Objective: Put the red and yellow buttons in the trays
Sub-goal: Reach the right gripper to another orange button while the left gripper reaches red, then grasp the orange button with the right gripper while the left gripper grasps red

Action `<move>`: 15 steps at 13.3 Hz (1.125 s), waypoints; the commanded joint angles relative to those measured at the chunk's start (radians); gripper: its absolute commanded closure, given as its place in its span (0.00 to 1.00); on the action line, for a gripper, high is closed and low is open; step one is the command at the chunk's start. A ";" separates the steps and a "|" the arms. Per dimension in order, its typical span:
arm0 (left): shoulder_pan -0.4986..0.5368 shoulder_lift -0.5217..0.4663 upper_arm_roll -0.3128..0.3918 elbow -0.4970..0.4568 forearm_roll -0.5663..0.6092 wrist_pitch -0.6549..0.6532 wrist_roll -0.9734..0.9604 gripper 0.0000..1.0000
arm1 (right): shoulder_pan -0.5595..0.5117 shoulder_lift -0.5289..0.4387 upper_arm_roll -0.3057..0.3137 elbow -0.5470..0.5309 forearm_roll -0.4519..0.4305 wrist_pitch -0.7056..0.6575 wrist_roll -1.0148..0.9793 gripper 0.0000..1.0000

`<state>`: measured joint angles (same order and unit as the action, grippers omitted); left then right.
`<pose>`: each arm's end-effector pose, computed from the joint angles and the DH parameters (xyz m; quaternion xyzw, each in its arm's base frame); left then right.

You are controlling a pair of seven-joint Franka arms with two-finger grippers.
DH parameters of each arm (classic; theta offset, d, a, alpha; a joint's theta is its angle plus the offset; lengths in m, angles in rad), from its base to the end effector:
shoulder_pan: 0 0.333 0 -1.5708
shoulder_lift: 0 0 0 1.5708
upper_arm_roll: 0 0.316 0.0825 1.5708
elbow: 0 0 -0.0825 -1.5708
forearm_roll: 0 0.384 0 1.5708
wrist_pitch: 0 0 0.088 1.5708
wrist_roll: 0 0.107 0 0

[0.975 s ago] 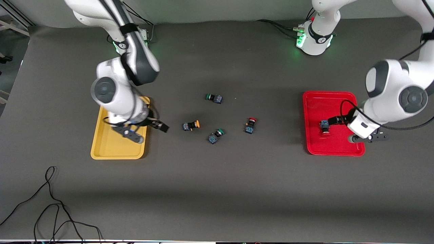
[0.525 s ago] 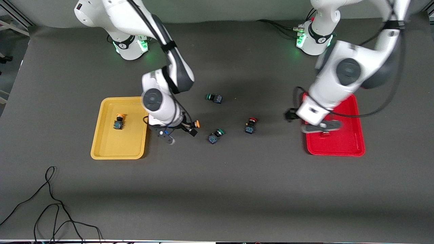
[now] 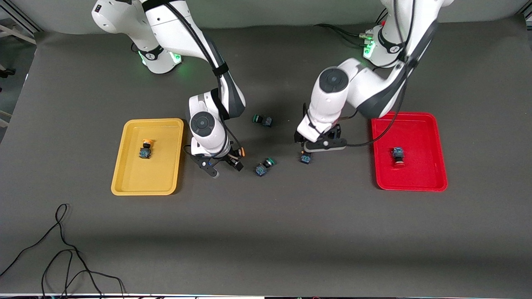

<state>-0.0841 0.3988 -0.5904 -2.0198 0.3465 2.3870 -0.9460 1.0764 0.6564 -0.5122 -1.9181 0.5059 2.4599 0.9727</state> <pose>0.4810 -0.3648 0.2872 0.9990 0.0325 0.0286 0.0116 0.5200 0.3420 0.1843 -0.9364 0.3509 -0.0009 0.0078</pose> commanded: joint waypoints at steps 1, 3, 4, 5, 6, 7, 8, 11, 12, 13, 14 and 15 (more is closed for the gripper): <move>-0.020 0.138 0.017 0.033 0.089 0.049 -0.017 0.00 | 0.007 -0.008 0.012 -0.033 0.031 0.033 -0.002 0.00; -0.031 0.196 0.021 0.045 0.115 0.066 -0.017 0.00 | 0.007 -0.015 0.024 -0.048 0.043 0.031 -0.005 0.00; -0.034 0.212 0.021 0.050 0.121 0.069 -0.017 0.00 | 0.007 -0.018 0.026 -0.055 0.043 0.031 -0.005 0.00; -0.034 0.225 0.021 0.053 0.127 0.069 -0.017 0.01 | 0.008 -0.021 0.026 -0.062 0.043 0.033 -0.005 0.00; -0.034 0.232 0.023 0.061 0.127 0.070 -0.017 0.08 | 0.008 -0.023 0.027 -0.067 0.043 0.033 -0.011 0.05; -0.033 0.238 0.024 0.065 0.127 0.070 -0.020 0.29 | 0.011 -0.023 0.026 -0.067 0.043 0.031 -0.025 0.17; -0.033 0.238 0.035 0.069 0.120 0.070 -0.026 0.55 | 0.011 -0.023 0.026 -0.067 0.043 0.031 -0.034 0.38; -0.033 0.241 0.035 0.090 0.118 0.055 -0.060 0.84 | 0.007 -0.027 0.026 -0.067 0.045 0.024 -0.054 0.77; -0.033 0.239 0.035 0.101 0.117 0.051 -0.077 0.85 | -0.001 -0.040 0.026 -0.067 0.051 0.021 -0.075 0.80; -0.031 0.230 0.035 0.111 0.117 0.046 -0.103 0.86 | -0.007 -0.055 0.021 -0.064 0.057 -0.004 -0.107 0.83; -0.023 0.218 0.031 0.125 0.114 0.023 -0.112 0.86 | -0.030 -0.076 0.015 -0.059 0.057 -0.053 -0.146 0.84; -0.016 0.183 0.023 0.144 0.095 -0.038 -0.112 0.86 | -0.064 -0.105 0.014 -0.056 0.057 -0.094 -0.201 0.86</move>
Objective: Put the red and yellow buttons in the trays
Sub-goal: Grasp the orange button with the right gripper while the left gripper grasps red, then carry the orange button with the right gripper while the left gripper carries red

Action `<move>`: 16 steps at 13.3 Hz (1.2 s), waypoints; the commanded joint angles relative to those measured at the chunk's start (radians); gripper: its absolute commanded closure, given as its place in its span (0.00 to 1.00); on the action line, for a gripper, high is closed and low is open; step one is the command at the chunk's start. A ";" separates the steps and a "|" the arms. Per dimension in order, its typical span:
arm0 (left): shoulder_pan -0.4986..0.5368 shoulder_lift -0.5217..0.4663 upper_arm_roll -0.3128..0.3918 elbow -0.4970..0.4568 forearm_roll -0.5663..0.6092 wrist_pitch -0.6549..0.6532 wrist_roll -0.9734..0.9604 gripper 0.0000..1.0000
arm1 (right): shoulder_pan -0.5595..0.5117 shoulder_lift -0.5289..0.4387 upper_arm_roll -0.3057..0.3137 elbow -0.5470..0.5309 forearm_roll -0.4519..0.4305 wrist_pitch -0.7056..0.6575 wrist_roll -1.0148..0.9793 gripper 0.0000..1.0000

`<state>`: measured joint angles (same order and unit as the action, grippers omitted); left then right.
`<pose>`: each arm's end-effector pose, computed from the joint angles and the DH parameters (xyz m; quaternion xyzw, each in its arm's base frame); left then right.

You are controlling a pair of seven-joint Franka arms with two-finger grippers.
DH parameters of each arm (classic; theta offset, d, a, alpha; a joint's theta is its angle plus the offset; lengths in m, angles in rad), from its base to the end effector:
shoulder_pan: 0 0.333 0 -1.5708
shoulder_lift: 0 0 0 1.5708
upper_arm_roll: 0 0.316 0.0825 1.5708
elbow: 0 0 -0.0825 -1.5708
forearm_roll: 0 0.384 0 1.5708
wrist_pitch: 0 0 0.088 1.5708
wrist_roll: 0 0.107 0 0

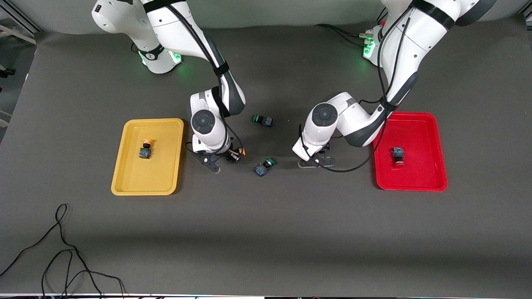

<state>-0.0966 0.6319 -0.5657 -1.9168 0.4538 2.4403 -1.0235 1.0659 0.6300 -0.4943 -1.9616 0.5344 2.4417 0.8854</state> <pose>0.5035 -0.3720 0.2062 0.9985 0.0516 -0.0017 0.0205 0.5072 0.3341 0.1785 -0.9456 0.3243 0.0259 0.0071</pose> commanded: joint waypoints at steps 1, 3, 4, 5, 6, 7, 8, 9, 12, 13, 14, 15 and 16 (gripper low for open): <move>-0.003 -0.085 0.000 0.082 -0.070 -0.163 -0.029 0.86 | -0.085 -0.104 -0.007 -0.011 0.027 -0.113 -0.185 0.86; 0.003 -0.148 0.000 0.157 -0.171 -0.294 0.006 0.87 | -0.113 -0.127 -0.067 -0.014 0.013 -0.176 -0.341 0.86; 0.033 -0.181 -0.002 0.173 -0.220 -0.343 0.052 0.87 | -0.106 -0.128 -0.126 -0.014 0.013 -0.202 -0.432 0.86; 0.072 -0.217 -0.002 0.174 -0.271 -0.389 0.112 0.87 | -0.104 -0.128 -0.180 -0.014 0.012 -0.232 -0.532 0.86; 0.108 -0.263 0.000 0.171 -0.323 -0.435 0.181 0.87 | -0.103 -0.128 -0.231 -0.016 0.012 -0.249 -0.639 0.86; 0.173 -0.306 0.001 0.164 -0.366 -0.492 0.265 0.87 | -0.103 -0.127 -0.266 -0.020 0.012 -0.251 -0.711 0.86; 0.243 -0.346 0.001 0.154 -0.395 -0.554 0.360 0.87 | -0.104 -0.119 -0.283 -0.034 0.012 -0.250 -0.758 0.86; 0.323 -0.380 0.001 0.144 -0.415 -0.611 0.473 0.87 | -0.109 -0.110 -0.293 -0.049 0.012 -0.241 -0.814 0.86; 0.545 -0.458 0.010 0.053 -0.417 -0.649 0.797 0.87 | -0.132 -0.079 -0.316 -0.071 0.012 -0.224 -0.942 0.85; 0.614 -0.462 0.010 0.015 -0.408 -0.621 0.906 0.87 | -0.130 -0.079 -0.317 -0.091 0.012 -0.208 -0.973 0.85; 0.665 -0.459 0.012 -0.034 -0.396 -0.559 0.969 0.86 | -0.132 -0.079 -0.319 -0.098 0.012 -0.207 -1.003 0.85; 0.698 -0.456 0.012 -0.104 -0.371 -0.462 0.993 0.86 | -0.130 -0.079 -0.337 -0.111 0.012 -0.207 -1.032 0.84; 0.707 -0.448 0.012 -0.176 -0.339 -0.360 0.994 0.86 | -0.133 -0.078 -0.346 -0.117 0.012 -0.204 -1.062 0.82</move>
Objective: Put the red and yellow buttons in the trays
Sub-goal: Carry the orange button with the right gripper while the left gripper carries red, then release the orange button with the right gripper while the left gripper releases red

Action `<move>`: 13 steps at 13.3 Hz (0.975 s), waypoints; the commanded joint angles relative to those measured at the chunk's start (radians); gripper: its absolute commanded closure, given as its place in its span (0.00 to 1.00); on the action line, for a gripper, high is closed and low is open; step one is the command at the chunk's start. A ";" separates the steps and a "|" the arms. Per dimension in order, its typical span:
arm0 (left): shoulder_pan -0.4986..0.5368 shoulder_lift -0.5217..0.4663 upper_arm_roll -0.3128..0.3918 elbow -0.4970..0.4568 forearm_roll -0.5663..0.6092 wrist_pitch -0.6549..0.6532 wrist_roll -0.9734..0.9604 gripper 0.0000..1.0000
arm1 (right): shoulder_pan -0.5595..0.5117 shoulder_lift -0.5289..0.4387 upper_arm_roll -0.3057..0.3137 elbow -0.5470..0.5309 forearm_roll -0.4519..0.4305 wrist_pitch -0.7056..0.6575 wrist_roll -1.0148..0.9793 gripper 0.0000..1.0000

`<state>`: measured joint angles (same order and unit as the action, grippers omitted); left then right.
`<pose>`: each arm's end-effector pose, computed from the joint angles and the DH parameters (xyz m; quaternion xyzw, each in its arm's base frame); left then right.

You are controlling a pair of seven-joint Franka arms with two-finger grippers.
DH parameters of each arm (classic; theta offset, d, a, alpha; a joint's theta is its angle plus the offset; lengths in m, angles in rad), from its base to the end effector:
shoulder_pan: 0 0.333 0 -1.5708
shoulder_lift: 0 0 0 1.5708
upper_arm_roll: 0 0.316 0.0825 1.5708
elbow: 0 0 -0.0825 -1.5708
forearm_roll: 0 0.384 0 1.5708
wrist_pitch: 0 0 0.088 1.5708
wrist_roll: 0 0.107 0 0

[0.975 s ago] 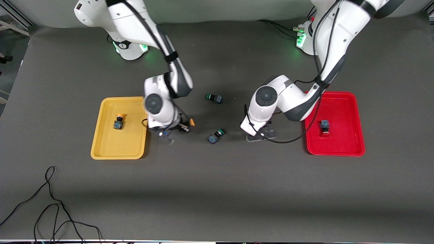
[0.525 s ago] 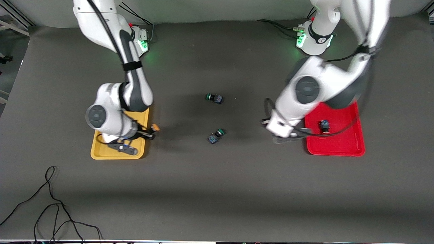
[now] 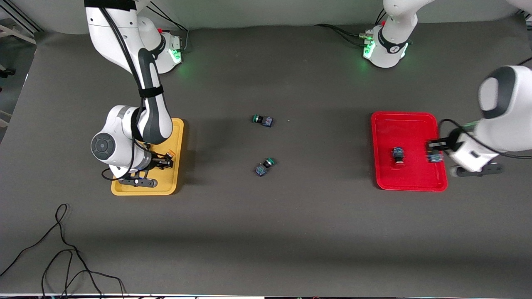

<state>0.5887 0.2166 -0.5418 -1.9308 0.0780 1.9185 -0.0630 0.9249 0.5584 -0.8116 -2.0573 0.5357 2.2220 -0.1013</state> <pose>0.5743 0.0433 0.3763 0.9943 0.0375 -0.0981 0.0198 0.5637 0.0831 0.2236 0.9953 -0.0572 -0.0775 0.0053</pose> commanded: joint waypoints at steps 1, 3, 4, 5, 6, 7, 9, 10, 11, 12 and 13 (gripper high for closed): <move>0.034 -0.022 -0.010 -0.245 0.070 0.288 0.034 0.86 | 0.000 0.006 -0.030 -0.026 0.010 0.018 -0.099 0.80; 0.081 0.010 -0.010 -0.377 0.110 0.498 0.034 0.84 | -0.024 0.014 -0.029 -0.027 0.010 0.024 -0.123 0.73; 0.100 0.033 -0.010 -0.408 0.144 0.564 0.034 0.83 | -0.024 0.023 -0.029 -0.029 0.012 0.037 -0.123 0.71; 0.112 0.055 -0.010 -0.413 0.172 0.588 0.032 0.75 | -0.024 0.037 -0.027 -0.032 0.015 0.056 -0.123 0.68; 0.117 0.061 -0.004 -0.409 0.192 0.587 0.035 0.36 | -0.023 0.046 -0.024 -0.032 0.020 0.067 -0.123 0.63; 0.117 0.060 -0.006 -0.399 0.197 0.576 0.037 0.01 | -0.024 0.051 -0.023 -0.032 0.024 0.068 -0.123 0.60; 0.115 0.038 -0.007 -0.364 0.197 0.515 0.037 0.00 | -0.024 0.052 -0.023 -0.032 0.024 0.068 -0.123 0.39; 0.117 0.029 -0.009 -0.320 0.197 0.448 0.037 0.00 | -0.023 0.052 -0.023 -0.032 0.024 0.068 -0.121 0.09; 0.115 0.027 -0.016 -0.253 0.194 0.345 0.038 0.00 | -0.023 0.051 -0.023 -0.031 0.024 0.067 -0.115 0.00; 0.109 0.023 -0.020 -0.176 0.183 0.226 0.046 0.00 | -0.021 0.046 -0.023 -0.030 0.024 0.065 -0.107 0.00; 0.106 0.021 -0.032 -0.089 0.174 0.103 0.052 0.00 | -0.020 0.040 -0.023 -0.029 0.024 0.062 -0.106 0.00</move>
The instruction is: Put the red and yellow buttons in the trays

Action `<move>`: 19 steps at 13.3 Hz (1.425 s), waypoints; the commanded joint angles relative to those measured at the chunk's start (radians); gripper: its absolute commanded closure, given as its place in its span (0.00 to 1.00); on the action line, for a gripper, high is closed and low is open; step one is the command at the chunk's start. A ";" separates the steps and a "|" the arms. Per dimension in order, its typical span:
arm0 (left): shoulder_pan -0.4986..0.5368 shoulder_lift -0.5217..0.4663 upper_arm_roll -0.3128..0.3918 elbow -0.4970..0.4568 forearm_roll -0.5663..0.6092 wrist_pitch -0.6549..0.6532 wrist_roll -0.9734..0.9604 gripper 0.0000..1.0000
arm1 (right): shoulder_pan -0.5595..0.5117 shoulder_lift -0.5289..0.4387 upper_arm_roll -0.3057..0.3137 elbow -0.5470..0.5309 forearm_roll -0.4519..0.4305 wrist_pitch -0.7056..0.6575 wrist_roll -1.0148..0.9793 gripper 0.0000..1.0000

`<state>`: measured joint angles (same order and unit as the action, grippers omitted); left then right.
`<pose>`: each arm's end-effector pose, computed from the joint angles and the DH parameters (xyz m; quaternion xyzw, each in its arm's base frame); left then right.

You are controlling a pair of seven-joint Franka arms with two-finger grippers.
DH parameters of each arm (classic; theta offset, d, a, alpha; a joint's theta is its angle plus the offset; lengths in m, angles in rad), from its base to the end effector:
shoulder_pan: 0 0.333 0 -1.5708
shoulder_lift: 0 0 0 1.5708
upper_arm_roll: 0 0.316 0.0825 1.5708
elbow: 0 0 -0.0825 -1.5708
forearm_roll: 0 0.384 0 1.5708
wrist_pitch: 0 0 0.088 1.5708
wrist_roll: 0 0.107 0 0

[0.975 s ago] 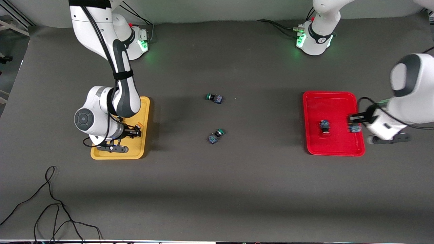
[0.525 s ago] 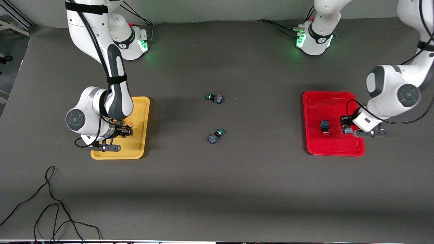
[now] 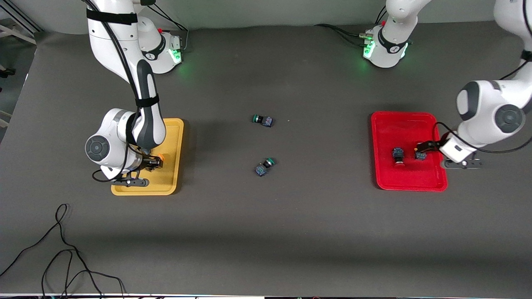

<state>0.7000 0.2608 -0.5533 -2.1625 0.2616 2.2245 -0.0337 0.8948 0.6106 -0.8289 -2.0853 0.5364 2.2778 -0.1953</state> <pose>0.5370 0.0888 0.2804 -0.9968 -0.0048 0.0755 0.0247 0.5604 0.0452 0.2016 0.9959 -0.0391 -0.0751 0.0317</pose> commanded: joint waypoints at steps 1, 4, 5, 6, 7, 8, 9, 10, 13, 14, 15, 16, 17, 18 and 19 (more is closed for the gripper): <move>-0.004 -0.022 -0.042 0.230 -0.036 -0.308 0.025 0.00 | 0.018 -0.018 -0.006 -0.001 0.024 0.002 -0.012 0.00; -0.004 -0.031 -0.060 0.458 -0.084 -0.578 0.084 0.00 | 0.023 -0.070 -0.012 0.004 0.024 -0.001 -0.006 0.00; -0.005 -0.043 -0.069 0.516 -0.093 -0.648 0.098 0.00 | 0.024 -0.103 -0.013 0.005 0.020 -0.003 -0.004 0.00; -0.004 -0.058 -0.079 0.557 -0.111 -0.702 0.107 0.00 | 0.024 -0.142 -0.025 0.010 0.013 -0.017 -0.004 0.00; -0.004 -0.081 -0.082 0.591 -0.136 -0.742 0.112 0.00 | 0.024 -0.176 -0.042 0.030 0.011 -0.046 -0.006 0.00; -0.005 -0.110 -0.085 0.598 -0.162 -0.761 0.112 0.00 | 0.024 -0.195 -0.056 0.059 0.008 -0.096 -0.004 0.00; -0.007 -0.154 -0.092 0.592 -0.177 -0.760 0.118 0.00 | 0.024 -0.209 -0.079 0.106 0.001 -0.162 -0.004 0.00; -0.034 -0.188 -0.082 0.580 -0.195 -0.761 0.132 0.00 | 0.024 -0.216 -0.096 0.161 -0.025 -0.226 -0.004 0.00; -0.306 -0.248 0.154 0.546 -0.228 -0.744 0.137 0.00 | 0.024 -0.239 -0.148 0.292 -0.041 -0.400 -0.004 0.00; -0.406 -0.258 0.247 0.532 -0.237 -0.738 0.137 0.00 | 0.024 -0.258 -0.162 0.322 -0.045 -0.453 -0.006 0.00; -0.513 -0.258 0.350 0.529 -0.237 -0.732 0.137 0.00 | 0.024 -0.282 -0.174 0.352 -0.073 -0.495 -0.004 0.00; -0.628 -0.258 0.456 0.529 -0.237 -0.723 0.133 0.00 | 0.026 -0.320 -0.177 0.387 -0.116 -0.529 0.002 0.00; -0.713 -0.258 0.533 0.530 -0.239 -0.720 0.130 0.00 | 0.024 -0.356 -0.177 0.404 -0.145 -0.552 0.026 0.00; -0.738 -0.256 0.559 0.529 -0.240 -0.717 0.130 0.00 | 0.023 -0.391 -0.170 0.418 -0.182 -0.581 0.081 0.00; -0.738 -0.256 0.559 0.530 -0.245 -0.714 0.124 0.00 | 0.020 -0.432 -0.158 0.436 -0.237 -0.627 0.139 0.00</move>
<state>0.0054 0.0319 -0.0427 -1.6031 0.0362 1.4882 0.0799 0.9111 0.2653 -1.0035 -1.6702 0.3813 1.7167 -0.1498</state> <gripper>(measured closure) 0.000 0.000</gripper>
